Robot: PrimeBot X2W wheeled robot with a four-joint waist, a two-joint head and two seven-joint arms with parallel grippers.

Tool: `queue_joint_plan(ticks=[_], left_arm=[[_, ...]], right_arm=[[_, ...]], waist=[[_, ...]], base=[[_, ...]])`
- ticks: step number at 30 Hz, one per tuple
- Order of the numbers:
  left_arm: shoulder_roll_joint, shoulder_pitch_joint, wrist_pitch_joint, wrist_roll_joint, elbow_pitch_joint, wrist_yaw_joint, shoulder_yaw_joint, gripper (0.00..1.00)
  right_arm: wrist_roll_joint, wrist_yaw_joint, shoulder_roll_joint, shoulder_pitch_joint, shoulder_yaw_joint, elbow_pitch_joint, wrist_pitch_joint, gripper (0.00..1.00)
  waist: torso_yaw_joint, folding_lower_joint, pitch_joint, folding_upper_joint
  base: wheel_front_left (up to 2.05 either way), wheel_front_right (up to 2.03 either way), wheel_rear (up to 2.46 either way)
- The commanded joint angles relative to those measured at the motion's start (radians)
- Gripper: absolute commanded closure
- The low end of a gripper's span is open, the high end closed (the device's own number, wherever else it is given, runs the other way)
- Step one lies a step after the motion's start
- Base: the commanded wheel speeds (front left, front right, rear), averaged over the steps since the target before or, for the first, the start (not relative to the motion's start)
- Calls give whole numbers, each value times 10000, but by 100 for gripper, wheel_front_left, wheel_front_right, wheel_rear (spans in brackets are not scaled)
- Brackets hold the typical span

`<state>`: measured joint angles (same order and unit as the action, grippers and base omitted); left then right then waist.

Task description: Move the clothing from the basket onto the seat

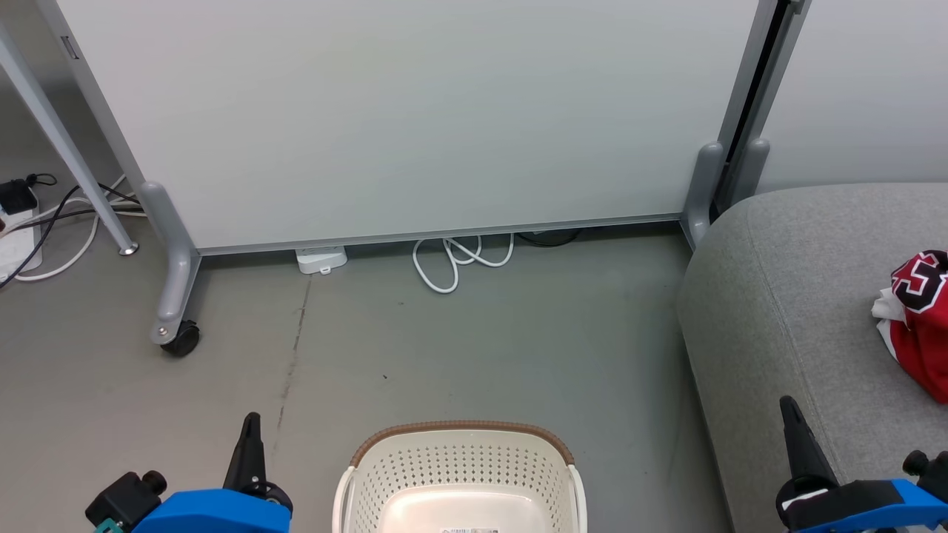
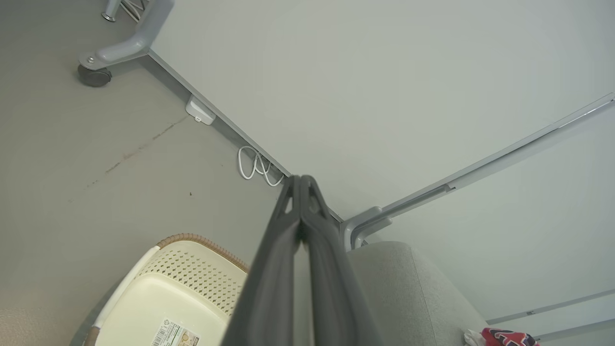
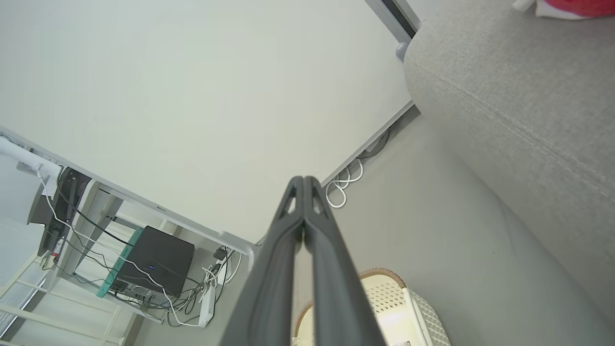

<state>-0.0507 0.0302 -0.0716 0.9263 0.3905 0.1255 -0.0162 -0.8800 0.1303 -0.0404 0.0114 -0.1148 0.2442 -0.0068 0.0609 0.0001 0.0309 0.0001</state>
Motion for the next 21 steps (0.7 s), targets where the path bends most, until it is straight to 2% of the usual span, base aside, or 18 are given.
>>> queue_joint_plan(ticks=[1, 21], left_arm=[[0, 332, 66, 268, -181, 34, 69, 100], [1, 518, 648, 2393, -610, 49, 489, 100]], right_arm=[[-312, 4, -79, -270, -4, -108, 54, 100], [-2583, 6, -98, -609, 0, -78, 426, 100]], waist=[[-8, -1, -5, -1], [-160, -1, -90, -1]], base=[[0, 0, 0], [0, 0, 0]])
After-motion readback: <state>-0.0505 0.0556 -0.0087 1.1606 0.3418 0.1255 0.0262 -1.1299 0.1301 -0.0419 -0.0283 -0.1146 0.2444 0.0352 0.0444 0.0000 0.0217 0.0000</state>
